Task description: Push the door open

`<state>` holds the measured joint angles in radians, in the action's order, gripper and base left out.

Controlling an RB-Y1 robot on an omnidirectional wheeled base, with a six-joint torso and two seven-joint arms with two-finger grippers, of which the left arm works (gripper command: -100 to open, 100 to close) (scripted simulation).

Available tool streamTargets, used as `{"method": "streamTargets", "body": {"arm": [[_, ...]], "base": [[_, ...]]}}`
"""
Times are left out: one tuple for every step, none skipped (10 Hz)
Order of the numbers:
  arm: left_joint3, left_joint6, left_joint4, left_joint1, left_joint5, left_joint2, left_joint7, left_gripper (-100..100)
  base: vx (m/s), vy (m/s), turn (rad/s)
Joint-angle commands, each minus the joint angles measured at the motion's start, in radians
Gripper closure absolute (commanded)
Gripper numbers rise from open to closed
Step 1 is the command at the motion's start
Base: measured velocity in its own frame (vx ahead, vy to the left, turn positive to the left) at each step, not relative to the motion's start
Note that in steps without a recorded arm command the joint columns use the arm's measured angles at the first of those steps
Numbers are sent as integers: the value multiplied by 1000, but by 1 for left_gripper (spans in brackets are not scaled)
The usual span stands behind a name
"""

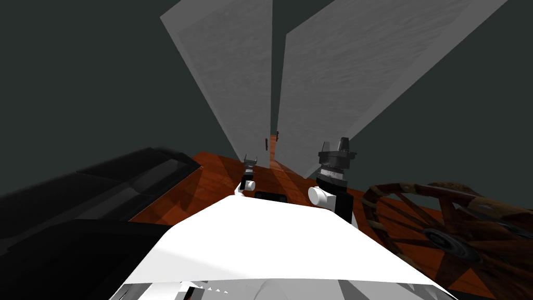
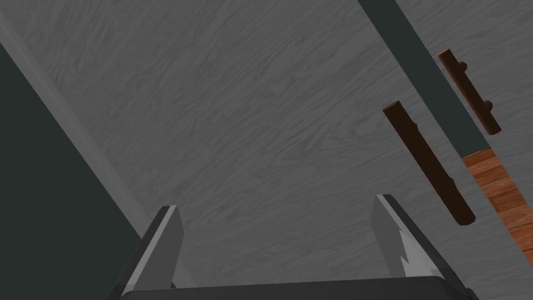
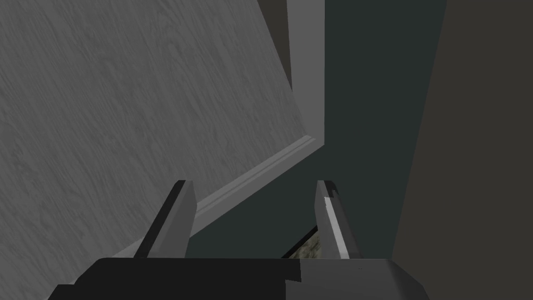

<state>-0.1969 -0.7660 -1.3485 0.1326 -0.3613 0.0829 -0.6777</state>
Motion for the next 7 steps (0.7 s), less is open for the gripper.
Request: {"method": "streamTargets", "body": {"arm": [[-7,-4,47,-21,-11,-5,-34,-100],[-12,-8,73,-31,-18,-7,-55,-100],[-12,-8,74,-31,-18,-7,-55,-100],[-17,-11,101,-40,-25,-9,-76,-100],[-21,-14,127,-50,-32,-11,-97,-100],[-26,-18,153,-59,-38,-14,-117,-100],[-31,-21,178,-68,-44,-17,-136,-100]], "base": [[108,44,-85],[96,47,-90],[58,29,-20],[50,26,-45],[71,33,-80],[89,46,-93],[98,41,-95]]}}
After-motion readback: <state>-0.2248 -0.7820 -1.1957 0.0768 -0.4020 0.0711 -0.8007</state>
